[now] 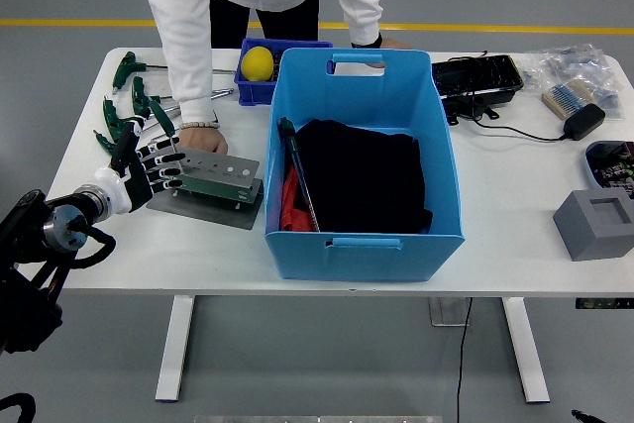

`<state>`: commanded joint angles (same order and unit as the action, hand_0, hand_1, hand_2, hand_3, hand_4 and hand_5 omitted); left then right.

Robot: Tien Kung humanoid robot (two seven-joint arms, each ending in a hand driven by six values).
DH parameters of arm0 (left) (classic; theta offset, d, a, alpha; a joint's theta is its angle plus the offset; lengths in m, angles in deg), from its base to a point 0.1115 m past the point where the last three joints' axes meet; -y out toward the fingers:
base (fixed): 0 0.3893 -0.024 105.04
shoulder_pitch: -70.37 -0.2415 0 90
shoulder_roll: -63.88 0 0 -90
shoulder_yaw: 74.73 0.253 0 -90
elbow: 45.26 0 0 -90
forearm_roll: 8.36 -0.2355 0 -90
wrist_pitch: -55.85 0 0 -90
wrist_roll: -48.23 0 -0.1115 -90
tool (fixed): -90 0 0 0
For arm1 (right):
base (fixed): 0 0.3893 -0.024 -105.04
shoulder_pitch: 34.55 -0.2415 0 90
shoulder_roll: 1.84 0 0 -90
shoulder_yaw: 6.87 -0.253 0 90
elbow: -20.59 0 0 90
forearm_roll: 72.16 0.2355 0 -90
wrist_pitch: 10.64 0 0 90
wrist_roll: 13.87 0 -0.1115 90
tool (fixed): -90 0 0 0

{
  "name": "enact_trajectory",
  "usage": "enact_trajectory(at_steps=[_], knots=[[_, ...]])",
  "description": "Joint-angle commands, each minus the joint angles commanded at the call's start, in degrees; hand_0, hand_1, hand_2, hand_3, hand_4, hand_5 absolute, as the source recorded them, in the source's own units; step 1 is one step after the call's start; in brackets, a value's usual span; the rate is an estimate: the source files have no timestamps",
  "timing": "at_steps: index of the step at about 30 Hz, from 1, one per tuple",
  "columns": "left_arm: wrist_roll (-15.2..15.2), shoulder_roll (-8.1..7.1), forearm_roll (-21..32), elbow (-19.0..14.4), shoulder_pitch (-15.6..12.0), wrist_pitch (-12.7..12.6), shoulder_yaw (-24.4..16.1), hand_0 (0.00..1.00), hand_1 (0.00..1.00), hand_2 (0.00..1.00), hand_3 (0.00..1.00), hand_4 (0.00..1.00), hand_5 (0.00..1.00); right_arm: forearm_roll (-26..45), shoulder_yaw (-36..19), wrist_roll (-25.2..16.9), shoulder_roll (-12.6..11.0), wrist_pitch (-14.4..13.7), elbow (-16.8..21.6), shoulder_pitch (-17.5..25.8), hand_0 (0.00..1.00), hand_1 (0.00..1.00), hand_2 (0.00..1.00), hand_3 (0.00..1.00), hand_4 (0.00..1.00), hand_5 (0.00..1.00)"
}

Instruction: Lift tool from toolbox,place it in box,lift tool from toolbox,place it in box

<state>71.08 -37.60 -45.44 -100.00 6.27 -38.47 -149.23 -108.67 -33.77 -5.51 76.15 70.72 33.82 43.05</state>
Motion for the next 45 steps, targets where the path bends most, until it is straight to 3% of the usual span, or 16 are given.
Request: enact_trajectory(at_steps=[17,25,26,27,37,45], knots=[[0.6,-0.21,10.8,2.1,3.5,0.5,2.1,0.217,0.277,0.455,0.741,0.87,0.998,1.0,0.6,-0.1,-0.1,0.0,0.0,-0.5,0.624,0.599,0.662,0.537,0.775,0.658],[0.6,-0.38,15.2,1.4,4.7,0.6,2.5,0.215,0.282,0.475,0.722,0.868,0.998,1.2,0.7,-0.2,-0.2,0.0,0.0,-0.6,0.624,0.599,0.662,0.537,0.775,0.658],[0.6,-0.43,15.6,1.2,4.8,0.6,2.5,0.251,0.367,0.518,0.687,0.867,0.998,1.2,0.7,-0.2,-0.2,0.0,0.0,-0.6,0.624,0.599,0.662,0.537,0.775,0.658],[0.6,-0.45,15.8,1.1,4.8,0.6,2.5,0.251,0.367,0.518,0.687,0.867,0.998,1.2,0.7,-0.2,-0.2,0.0,0.0,-0.6,0.624,0.599,0.662,0.537,0.775,0.658],[1.3,-1.59,19.3,-5.4,6.3,-0.3,2.9,0.258,0.426,0.535,0.656,0.869,0.998,1.4,0.8,-0.2,-0.2,0.0,0.0,-0.5,0.624,0.599,0.662,0.537,0.775,0.658],[1.5,-2.76,23.0,-11.3,10.1,-0.5,5.6,0.263,0.433,0.563,0.624,0.87,0.998,1.6,0.8,-0.3,-0.2,0.0,-0.1,-0.6,0.624,0.599,0.663,0.538,0.776,0.658]])
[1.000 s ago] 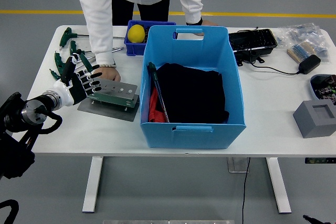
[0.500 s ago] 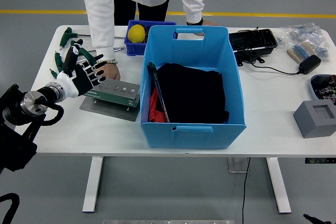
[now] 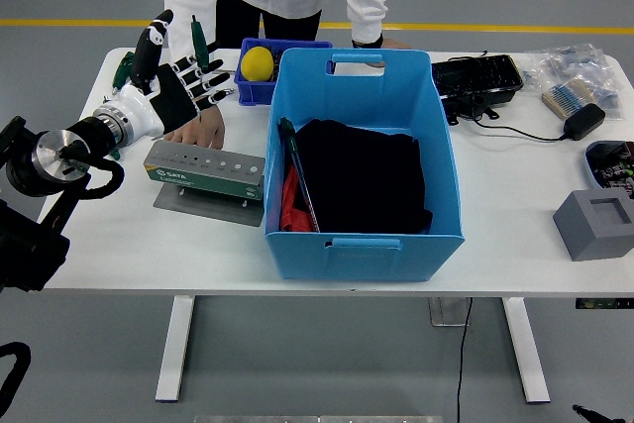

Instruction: Lift tool from toolbox,place it in box,lift tool from toolbox,place it in box

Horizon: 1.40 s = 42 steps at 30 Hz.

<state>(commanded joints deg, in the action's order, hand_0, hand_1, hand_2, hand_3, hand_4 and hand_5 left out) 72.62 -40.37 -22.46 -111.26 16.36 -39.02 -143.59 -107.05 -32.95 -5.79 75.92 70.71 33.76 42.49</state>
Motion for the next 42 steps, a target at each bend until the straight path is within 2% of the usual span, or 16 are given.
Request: enact_trajectory(at_steps=[7,11,15,20,22,23,26,28,29,34,36,42], knots=[[-0.3,0.53,2.7,-3.0,4.0,0.2,4.2,0.267,0.43,0.561,0.628,0.871,0.998,0.1,0.1,0.0,-0.1,0.0,0.0,-0.1,0.625,0.598,0.663,0.538,0.776,0.658],[-0.8,1.56,4.3,-3.7,7.0,1.1,9.1,0.266,0.43,0.562,0.626,0.873,0.998,0.1,0.1,0.0,-0.1,0.0,0.1,-0.1,0.625,0.598,0.663,0.539,0.778,0.659],[-1.1,2.51,4.9,-2.5,9.5,2.6,15.3,0.266,0.43,0.562,0.626,0.873,0.998,-0.2,0.0,0.2,-0.1,0.0,0.1,0.0,0.625,0.598,0.663,0.539,0.778,0.659],[-0.4,2.83,2.6,1.9,12.3,6.3,24.4,0.267,0.438,0.573,0.64,0.873,0.998,-0.4,-0.2,0.2,-0.1,0.0,0.2,0.0,0.625,0.599,0.662,0.539,0.779,0.661],[0.7,2.68,-0.3,3.7,13.5,8.8,28.0,0.267,0.438,0.573,0.64,0.873,0.998,-0.3,-0.2,0.2,-0.1,-0.1,0.2,0.0,0.625,0.599,0.662,0.539,0.779,0.661],[1.7,2.61,-2.4,4.6,14.1,10.8,29.6,0.354,0.553,0.713,0.795,0.897,0.998,-0.4,-0.2,0.2,-0.1,-0.1,0.2,0.0,0.625,0.6,0.662,0.538,0.779,0.658],[3.6,2.64,-9.1,6.3,16.2,16.5,33.3,0.354,0.553,0.713,0.795,0.897,0.998,-0.5,-0.2,0.3,-0.2,0.0,0.2,-0.1,0.625,0.6,0.662,0.538,0.779,0.658],[3.7,2.96,-14.2,7.3,17.4,19.1,35.0,0.354,0.553,0.713,0.795,0.897,0.998,-0.6,-0.3,0.3,-0.2,-0.1,0.2,0.0,0.625,0.6,0.662,0.538,0.779,0.658],[3.5,3.28,-16.5,8.1,18.0,20.1,35.6,0.426,0.61,0.782,0.836,0.941,0.998,-0.7,-0.3,0.3,-0.2,0.0,0.2,-0.1,0.625,0.598,0.663,0.54,0.78,0.659],[2.3,4.53,-28.3,10.5,19.5,22.2,35.8,0.426,0.61,0.782,0.836,0.941,0.998,-0.9,-0.4,0.4,-0.3,0.1,0.3,-0.1,0.625,0.598,0.663,0.54,0.78,0.659],[1.6,4.88,-33.1,10.7,19.8,22.8,35.2,0.415,0.616,0.767,0.868,0.939,0.998,-0.9,-0.3,0.4,-0.3,0.1,0.3,-0.2,0.626,0.599,0.663,0.54,0.781,0.659],[-0.1,5.6,-47.5,10.1,20.8,24.1,33.4,0.404,0.604,0.756,0.876,0.944,0.998,-0.4,-0.1,0.3,-0.4,0.1,0.3,-0.4,0.626,0.599,0.662,0.54,0.781,0.66]])
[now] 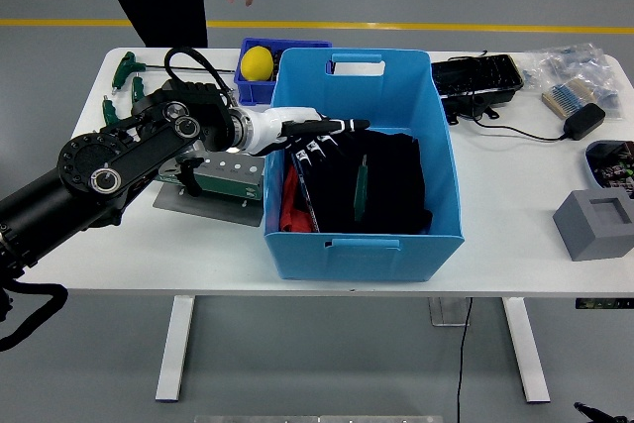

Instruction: Lift tool from toolbox,place it in box,lift tool from toolbox,place it in box

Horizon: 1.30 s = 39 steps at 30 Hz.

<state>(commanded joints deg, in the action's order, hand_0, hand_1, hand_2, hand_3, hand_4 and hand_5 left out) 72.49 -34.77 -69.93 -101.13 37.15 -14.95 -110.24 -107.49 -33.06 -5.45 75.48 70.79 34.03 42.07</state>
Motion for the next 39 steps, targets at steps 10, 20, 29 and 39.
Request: enact_trajectory(at_steps=[10,20,29,39], knots=[[-7.9,-0.16,-20.7,-7.7,-1.1,-7.9,-4.8,0.373,0.581,0.732,0.866,0.94,0.998,0.6,0.3,-0.1,-0.1,-0.1,0.0,-0.2,0.627,0.6,0.663,0.54,0.782,0.66],[-28.8,-1.5,-25.3,-15.3,-11.4,-10.3,-18.5,0.588,0.703,0.793,0.838,0.872,0.998,1.3,0.6,-0.5,-0.1,-0.2,-0.2,-0.1,0.626,0.599,0.663,0.539,0.782,0.662],[-37.3,0.27,-20.6,-19.7,-27.9,-8.5,-32.7,0.765,0.818,0.867,0.807,0.875,0.928,1.2,0.8,-0.7,-0.3,-0.3,-0.3,-0.4,0.627,0.598,0.662,0.539,0.782,0.662],[-44.0,5.02,-13.5,-16.7,-44.7,-7.4,-47.0,0.848,0.889,0.925,0.792,0.898,0.892,3.4,2.0,-1.6,-0.1,-0.7,-0.7,-0.5,0.627,0.596,0.663,0.54,0.782,0.66]])
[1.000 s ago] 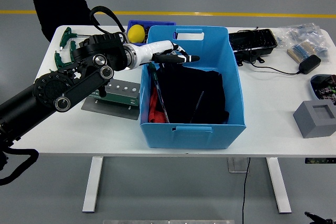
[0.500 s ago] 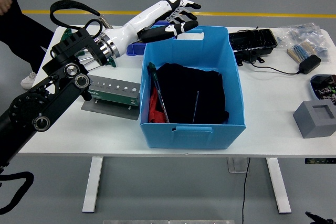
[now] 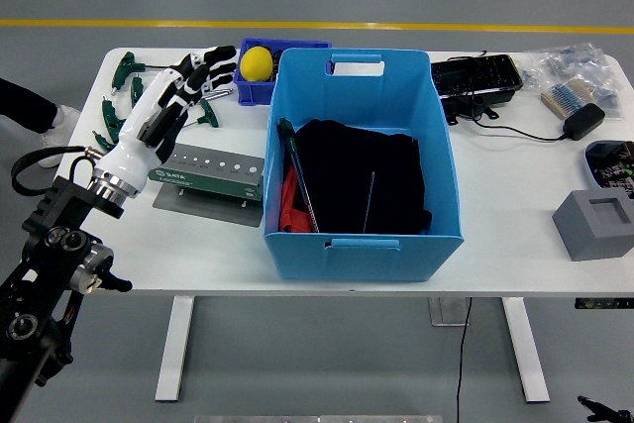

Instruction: Lift tool from toolbox,place it in box,lift tool from toolbox,place it in box

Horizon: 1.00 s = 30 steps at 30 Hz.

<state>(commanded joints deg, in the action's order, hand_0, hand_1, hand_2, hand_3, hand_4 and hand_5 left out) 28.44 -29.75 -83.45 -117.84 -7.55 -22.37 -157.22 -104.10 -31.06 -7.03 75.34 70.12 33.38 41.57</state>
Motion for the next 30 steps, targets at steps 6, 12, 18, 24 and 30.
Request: enact_trajectory(at_steps=[6,12,18,24,30], knots=[[0.3,-1.42,7.5,0.9,-5.5,-1.5,-1.4,0.831,0.859,0.884,0.774,0.904,0.889,-0.6,-0.5,0.0,0.2,0.0,-0.1,0.2,0.627,0.596,0.663,0.539,0.781,0.662],[3.2,-2.0,8.0,1.5,-8.7,-0.5,-3.0,0.822,0.849,0.881,0.777,0.898,0.879,-1.3,-1.0,0.1,0.4,0.0,-0.2,0.5,0.624,0.598,0.662,0.539,0.781,0.662],[6.4,-2.08,9.5,0.4,-9.7,1.1,-4.0,0.82,0.848,0.878,0.774,0.899,0.874,-1.7,-1.4,0.2,0.5,-0.1,-0.2,0.8,0.624,0.598,0.662,0.539,0.781,0.66],[9.1,-1.54,8.3,-0.7,-8.4,1.7,-5.7,0.81,0.838,0.875,0.772,0.899,0.872,-1.8,-1.4,0.2,0.5,-0.1,-0.2,0.9,0.623,0.598,0.662,0.538,0.78,0.658],[10.5,-0.95,7.1,-1.8,-7.0,1.6,-7.8,0.807,0.835,0.874,0.772,0.9,0.87,-1.2,-1.2,0.2,0.5,-0.1,-0.2,0.8,0.624,0.6,0.662,0.538,0.779,0.658]])
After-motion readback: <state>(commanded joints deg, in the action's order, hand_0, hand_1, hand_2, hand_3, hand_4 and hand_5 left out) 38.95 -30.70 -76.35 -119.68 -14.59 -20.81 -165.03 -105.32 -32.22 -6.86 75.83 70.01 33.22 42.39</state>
